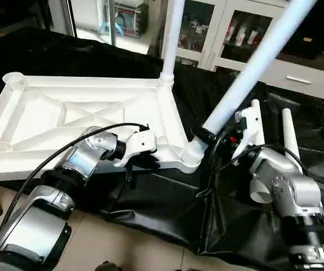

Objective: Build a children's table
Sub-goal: Pick table leg

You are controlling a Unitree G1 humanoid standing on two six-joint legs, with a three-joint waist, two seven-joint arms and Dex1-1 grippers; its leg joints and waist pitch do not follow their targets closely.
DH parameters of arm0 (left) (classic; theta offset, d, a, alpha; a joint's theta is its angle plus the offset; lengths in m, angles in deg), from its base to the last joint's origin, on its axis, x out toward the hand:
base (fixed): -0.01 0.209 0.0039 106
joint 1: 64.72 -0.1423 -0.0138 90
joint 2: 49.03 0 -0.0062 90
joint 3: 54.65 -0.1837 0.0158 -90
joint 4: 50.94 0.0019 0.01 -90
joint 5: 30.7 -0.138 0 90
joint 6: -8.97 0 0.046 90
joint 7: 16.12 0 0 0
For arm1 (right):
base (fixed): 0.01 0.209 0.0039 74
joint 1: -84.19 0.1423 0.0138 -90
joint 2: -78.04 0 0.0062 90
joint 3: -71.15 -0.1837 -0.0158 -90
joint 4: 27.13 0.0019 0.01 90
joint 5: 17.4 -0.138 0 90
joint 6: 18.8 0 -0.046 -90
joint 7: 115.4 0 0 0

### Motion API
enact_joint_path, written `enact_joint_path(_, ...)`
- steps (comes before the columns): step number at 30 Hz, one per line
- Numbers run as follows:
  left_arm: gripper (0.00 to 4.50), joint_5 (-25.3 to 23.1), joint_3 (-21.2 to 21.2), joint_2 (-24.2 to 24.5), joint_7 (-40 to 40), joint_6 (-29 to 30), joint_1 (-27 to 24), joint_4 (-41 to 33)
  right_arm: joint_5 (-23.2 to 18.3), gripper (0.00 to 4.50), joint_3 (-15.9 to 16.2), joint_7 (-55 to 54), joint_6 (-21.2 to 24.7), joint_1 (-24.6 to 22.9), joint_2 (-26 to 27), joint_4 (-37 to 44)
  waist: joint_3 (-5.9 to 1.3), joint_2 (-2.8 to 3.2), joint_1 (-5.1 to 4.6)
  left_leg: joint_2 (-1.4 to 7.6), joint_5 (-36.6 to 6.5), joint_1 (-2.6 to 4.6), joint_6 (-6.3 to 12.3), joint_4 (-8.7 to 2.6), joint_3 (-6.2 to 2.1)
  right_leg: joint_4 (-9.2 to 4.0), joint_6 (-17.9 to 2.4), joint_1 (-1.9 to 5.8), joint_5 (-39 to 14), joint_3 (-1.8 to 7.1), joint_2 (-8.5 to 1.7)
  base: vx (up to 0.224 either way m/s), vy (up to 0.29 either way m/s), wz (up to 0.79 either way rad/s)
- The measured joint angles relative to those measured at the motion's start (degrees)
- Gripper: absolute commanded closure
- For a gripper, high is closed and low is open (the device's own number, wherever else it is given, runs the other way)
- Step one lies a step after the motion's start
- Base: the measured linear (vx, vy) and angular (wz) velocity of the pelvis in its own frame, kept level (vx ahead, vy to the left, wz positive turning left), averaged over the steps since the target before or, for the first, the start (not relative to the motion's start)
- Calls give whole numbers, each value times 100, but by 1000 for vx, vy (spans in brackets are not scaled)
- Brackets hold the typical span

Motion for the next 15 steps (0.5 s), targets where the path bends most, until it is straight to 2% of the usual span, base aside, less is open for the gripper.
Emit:
enact_joint_path(9,450,-3,0,3,-5,-4,-8,19,205,269,302,21,48,-107,-224,373,-3,-4,-16,-8,0,22,0,-24,-4,-16,10,21,-7,1,-2,0,0,0)
enact_joint_path(15,450,-6,0,0,-23,-4,-12,19,371,269,597,169,263,168,-466,380,-10,-11,-21,-12,0,23,0,-36,-7,-30,14,27,-9,1,-2,0,0,0)
